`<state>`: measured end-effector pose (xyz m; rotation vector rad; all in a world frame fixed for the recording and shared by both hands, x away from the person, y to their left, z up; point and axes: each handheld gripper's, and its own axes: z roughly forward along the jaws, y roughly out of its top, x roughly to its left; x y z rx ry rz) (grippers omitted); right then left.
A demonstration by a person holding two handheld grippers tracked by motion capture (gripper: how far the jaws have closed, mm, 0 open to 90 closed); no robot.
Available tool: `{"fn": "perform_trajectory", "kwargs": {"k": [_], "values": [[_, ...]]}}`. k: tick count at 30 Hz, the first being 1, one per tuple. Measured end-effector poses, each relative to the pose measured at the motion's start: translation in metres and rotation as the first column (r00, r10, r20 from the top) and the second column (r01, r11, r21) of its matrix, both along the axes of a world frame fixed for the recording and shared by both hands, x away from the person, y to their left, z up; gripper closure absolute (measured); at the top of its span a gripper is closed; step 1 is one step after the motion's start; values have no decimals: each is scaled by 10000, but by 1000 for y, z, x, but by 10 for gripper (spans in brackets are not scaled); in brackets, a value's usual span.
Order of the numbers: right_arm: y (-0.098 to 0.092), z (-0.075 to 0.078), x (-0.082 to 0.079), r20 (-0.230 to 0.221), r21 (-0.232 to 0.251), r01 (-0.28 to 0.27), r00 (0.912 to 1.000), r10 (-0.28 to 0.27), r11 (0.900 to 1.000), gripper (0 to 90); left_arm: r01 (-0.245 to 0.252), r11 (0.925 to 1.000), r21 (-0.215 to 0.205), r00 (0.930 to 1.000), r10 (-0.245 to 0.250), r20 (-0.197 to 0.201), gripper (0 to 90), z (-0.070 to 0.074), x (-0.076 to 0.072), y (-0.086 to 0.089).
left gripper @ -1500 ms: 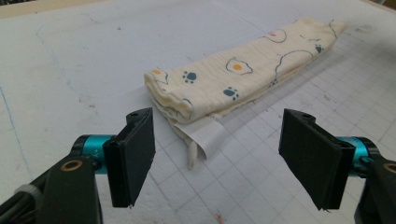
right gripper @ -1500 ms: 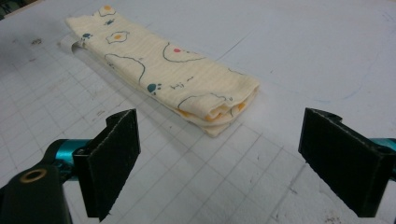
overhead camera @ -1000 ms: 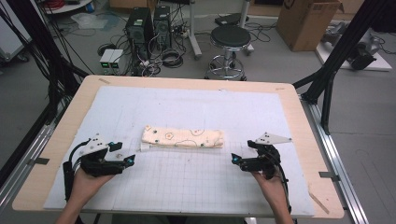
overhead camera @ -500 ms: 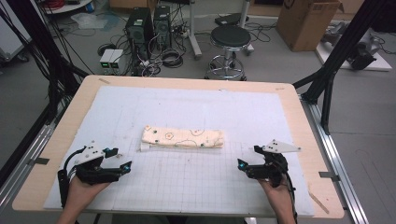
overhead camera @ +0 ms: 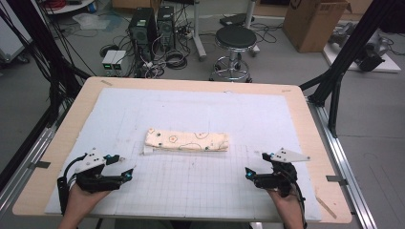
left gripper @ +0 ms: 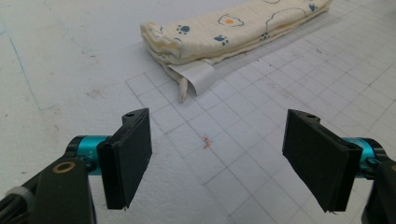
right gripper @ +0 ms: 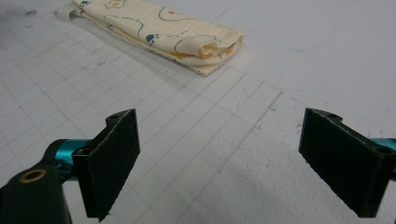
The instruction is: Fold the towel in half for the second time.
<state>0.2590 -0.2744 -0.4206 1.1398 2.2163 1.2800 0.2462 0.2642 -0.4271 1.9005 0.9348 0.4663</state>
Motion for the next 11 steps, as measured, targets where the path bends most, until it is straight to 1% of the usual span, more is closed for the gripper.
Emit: {"fn": "perform_trajectory", "kwargs": {"k": [5, 10, 11], "values": [[-2, -2, -5, 35, 11, 28, 10000, -28, 10000, 120, -9, 10000, -54, 10000, 9, -38, 244, -2, 2, -1], [-2, -3, -4, 53, -85, 39, 10000, -38, 10000, 120, 86, 10000, 27, 10000, -86, 7, 244, -2, 2, -3], [-1, -3, -4, 0, -59, 24, 10000, -24, 10000, 120, 69, 10000, 42, 10000, -69, 30, 244, -2, 2, -4]]}}
